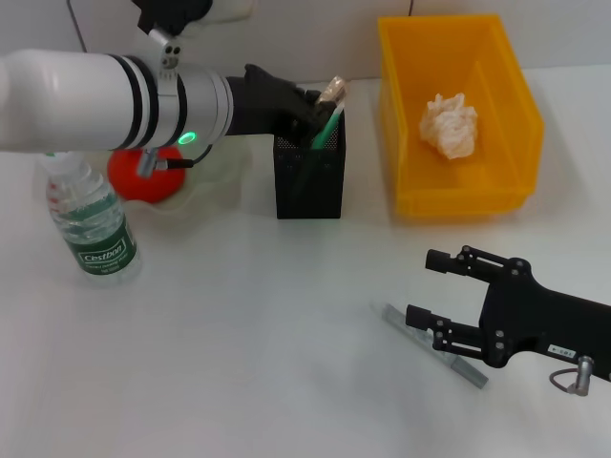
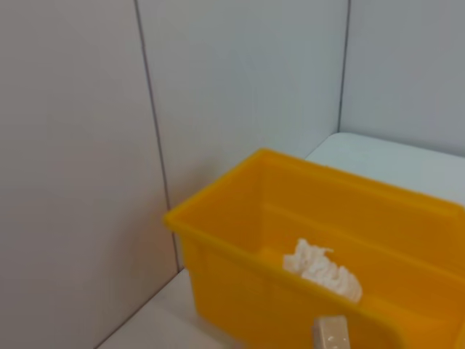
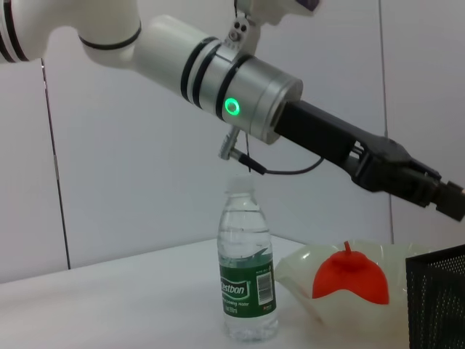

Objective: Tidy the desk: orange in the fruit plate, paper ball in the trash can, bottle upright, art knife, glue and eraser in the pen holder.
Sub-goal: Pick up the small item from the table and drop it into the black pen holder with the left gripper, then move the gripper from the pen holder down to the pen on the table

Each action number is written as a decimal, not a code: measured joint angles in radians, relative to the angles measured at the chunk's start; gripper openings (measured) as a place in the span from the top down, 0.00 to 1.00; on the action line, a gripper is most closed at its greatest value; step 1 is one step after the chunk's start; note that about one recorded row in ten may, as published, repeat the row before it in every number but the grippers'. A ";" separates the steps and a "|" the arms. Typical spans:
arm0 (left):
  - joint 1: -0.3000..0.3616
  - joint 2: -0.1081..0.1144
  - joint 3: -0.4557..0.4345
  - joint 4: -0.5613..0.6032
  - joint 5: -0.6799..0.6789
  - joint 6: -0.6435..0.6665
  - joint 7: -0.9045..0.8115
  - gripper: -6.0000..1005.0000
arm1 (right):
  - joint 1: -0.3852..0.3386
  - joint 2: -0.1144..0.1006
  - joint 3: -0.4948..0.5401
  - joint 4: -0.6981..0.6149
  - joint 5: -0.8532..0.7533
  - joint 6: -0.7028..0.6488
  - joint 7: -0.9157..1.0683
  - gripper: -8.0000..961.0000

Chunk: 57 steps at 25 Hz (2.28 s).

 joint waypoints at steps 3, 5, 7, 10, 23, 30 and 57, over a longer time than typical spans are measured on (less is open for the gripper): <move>-0.008 0.000 0.000 -0.025 -0.001 -0.016 0.010 0.84 | 0.002 0.002 0.000 -0.001 0.000 0.000 0.000 0.24; -0.010 0.000 0.001 -0.037 -0.002 -0.025 0.015 0.84 | 0.003 0.002 0.000 -0.001 -0.001 0.000 0.000 0.24; -0.010 0.000 0.009 -0.046 -0.001 -0.043 0.017 0.84 | 0.003 0.003 0.000 -0.001 -0.002 0.000 0.000 0.24; -0.007 0.000 0.017 -0.052 0.003 -0.066 0.017 0.84 | 0.003 0.003 0.000 -0.001 -0.004 0.000 0.000 0.24; 0.008 0.000 0.073 -0.040 0.009 -0.090 0.018 0.84 | -0.007 0.003 0.000 -0.003 -0.006 0.000 0.000 0.24; 0.112 0.007 0.073 0.122 0.008 -0.078 0.021 0.54 | -0.010 0.001 0.040 -0.013 -0.004 -0.027 0.034 0.24; 0.524 0.016 -0.276 -0.520 -0.943 0.755 1.507 0.19 | 0.208 0.015 0.075 -1.177 -0.755 -0.298 1.521 0.24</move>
